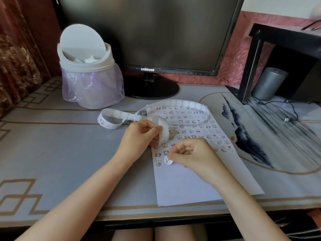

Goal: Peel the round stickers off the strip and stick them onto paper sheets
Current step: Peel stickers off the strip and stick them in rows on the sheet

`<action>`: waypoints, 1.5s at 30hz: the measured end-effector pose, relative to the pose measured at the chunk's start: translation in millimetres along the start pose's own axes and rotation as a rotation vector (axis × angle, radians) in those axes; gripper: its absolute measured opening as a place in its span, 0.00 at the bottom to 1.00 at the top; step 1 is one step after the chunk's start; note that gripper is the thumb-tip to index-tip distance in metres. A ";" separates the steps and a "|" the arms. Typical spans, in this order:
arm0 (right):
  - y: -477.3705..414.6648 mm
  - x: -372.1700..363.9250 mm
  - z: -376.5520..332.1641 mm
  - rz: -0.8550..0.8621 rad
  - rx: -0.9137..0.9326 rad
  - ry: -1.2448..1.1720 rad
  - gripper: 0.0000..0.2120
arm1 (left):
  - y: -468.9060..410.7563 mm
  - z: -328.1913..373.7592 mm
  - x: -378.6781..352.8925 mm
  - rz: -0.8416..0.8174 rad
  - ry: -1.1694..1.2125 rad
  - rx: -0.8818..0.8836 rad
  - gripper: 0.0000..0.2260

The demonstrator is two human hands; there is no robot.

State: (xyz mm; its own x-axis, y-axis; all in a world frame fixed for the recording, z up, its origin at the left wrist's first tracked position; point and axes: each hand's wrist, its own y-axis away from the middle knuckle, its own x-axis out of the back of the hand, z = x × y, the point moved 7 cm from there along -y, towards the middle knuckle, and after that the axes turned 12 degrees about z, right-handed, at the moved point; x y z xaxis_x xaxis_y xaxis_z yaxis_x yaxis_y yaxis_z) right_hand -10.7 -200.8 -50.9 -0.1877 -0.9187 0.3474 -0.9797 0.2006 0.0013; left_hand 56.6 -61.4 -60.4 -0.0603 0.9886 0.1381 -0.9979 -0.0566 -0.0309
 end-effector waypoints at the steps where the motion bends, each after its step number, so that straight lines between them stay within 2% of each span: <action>1: -0.3 -0.6 2.0 0.011 0.007 0.022 0.08 | -0.3 -0.3 -0.1 0.000 -0.001 0.000 0.06; 27: -2.5 -0.9 19.8 0.120 0.060 0.160 0.03 | -0.4 -1.7 -0.2 -0.005 -0.039 -0.010 0.07; 45: 0.1 -2.2 15.9 0.141 0.155 0.280 0.05 | 0.4 -1.0 -0.2 -0.005 -0.057 -0.015 0.06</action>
State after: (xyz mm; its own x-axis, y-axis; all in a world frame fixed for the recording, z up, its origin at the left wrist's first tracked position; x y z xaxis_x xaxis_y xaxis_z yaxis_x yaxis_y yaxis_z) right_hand -11.6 -204.1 -66.6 -0.3161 -0.7524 0.5779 -0.9487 0.2449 -0.2000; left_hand 56.3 -61.5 -61.5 -0.0568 0.9792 0.1948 -0.9978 -0.0490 -0.0449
